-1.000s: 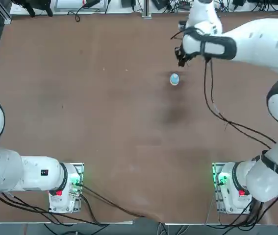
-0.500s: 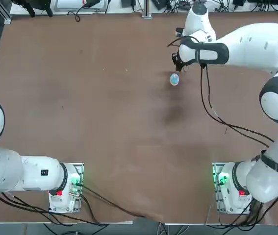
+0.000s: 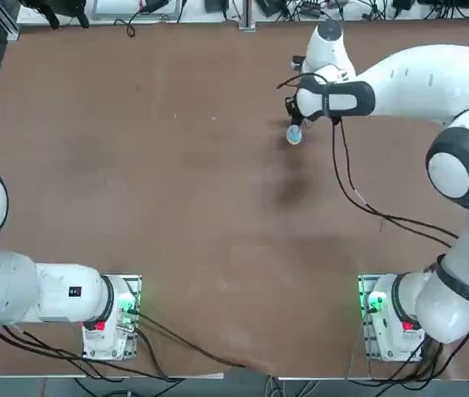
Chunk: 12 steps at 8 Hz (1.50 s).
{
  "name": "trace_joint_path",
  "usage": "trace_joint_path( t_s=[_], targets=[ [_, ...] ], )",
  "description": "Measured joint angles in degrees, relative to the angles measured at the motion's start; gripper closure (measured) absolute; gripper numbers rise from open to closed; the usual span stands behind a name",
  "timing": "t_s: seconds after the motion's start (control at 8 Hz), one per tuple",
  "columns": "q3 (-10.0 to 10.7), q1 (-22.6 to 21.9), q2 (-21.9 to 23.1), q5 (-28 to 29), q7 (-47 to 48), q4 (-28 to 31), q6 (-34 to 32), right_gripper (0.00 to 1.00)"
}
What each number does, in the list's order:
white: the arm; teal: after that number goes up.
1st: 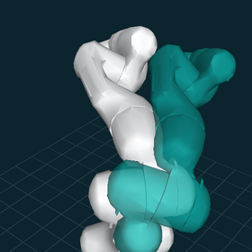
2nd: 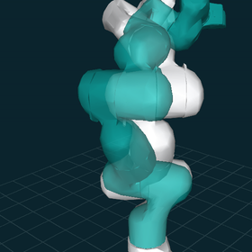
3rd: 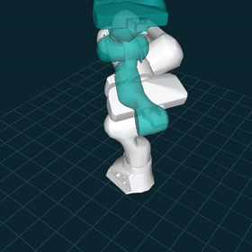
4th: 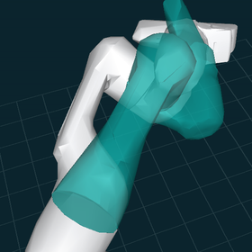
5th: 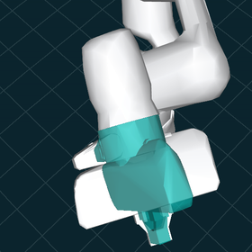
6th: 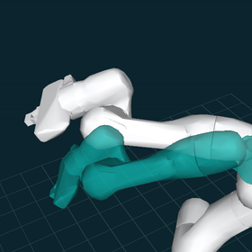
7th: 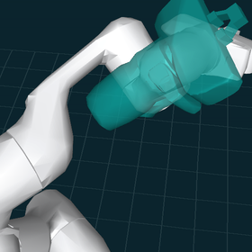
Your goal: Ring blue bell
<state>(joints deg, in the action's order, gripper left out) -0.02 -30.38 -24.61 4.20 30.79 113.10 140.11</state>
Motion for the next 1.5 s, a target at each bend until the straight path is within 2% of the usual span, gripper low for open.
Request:
trace_joint_path(
  t_s=[1.5],
  targets=[
    [0.1,-0.07,-0.92,0.0,0.04,0.05,0.21,0.99]
  ],
)
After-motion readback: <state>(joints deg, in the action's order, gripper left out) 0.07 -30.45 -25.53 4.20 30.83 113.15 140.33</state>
